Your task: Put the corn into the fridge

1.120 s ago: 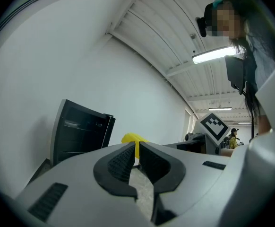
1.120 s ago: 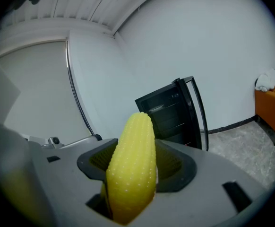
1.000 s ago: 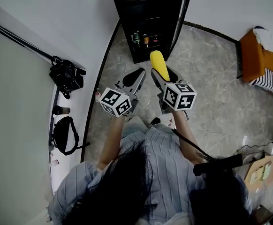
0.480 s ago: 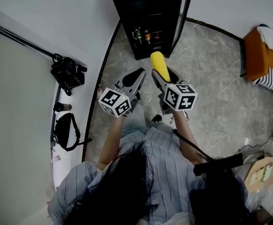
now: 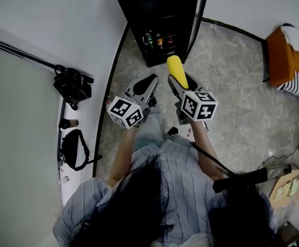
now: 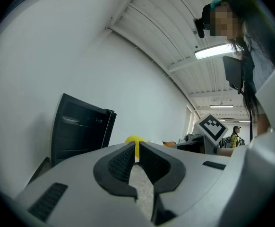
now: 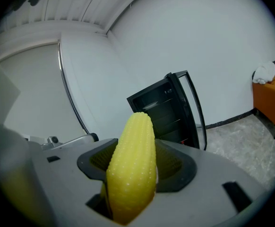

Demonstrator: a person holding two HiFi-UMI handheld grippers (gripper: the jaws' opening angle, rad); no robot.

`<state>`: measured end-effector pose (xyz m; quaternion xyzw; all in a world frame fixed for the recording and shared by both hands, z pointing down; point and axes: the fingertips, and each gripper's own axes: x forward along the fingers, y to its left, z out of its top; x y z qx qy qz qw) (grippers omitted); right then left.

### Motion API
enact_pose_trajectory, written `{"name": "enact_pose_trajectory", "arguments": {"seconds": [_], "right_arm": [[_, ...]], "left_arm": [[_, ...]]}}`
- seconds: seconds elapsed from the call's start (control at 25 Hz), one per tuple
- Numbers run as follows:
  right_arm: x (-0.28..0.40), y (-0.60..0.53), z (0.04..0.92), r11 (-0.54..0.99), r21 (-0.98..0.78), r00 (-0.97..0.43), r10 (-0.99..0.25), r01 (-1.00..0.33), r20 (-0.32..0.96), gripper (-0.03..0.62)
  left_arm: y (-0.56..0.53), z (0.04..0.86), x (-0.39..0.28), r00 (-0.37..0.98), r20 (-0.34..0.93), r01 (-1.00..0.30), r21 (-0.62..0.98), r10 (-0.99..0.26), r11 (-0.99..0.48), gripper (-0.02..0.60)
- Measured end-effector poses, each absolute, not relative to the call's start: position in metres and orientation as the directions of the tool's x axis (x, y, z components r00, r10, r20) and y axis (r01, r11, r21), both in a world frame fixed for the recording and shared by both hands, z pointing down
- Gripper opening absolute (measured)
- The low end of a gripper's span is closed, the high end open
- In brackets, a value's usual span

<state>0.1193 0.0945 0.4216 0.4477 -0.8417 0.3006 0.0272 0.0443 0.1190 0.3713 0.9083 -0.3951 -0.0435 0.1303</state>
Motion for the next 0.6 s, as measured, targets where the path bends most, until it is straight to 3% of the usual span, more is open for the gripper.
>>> {"name": "enact_pose_trajectory", "arguments": {"seconds": [0.6], "right_arm": [[0.094,-0.010,0.429,0.333,-0.483,-0.526,-0.776,-0.810,0.346,0.253]], "left_arm": [[-0.004,0.378,0.018,0.745,0.018,-0.644,0.278,-0.666,-0.713,0.018]]}}
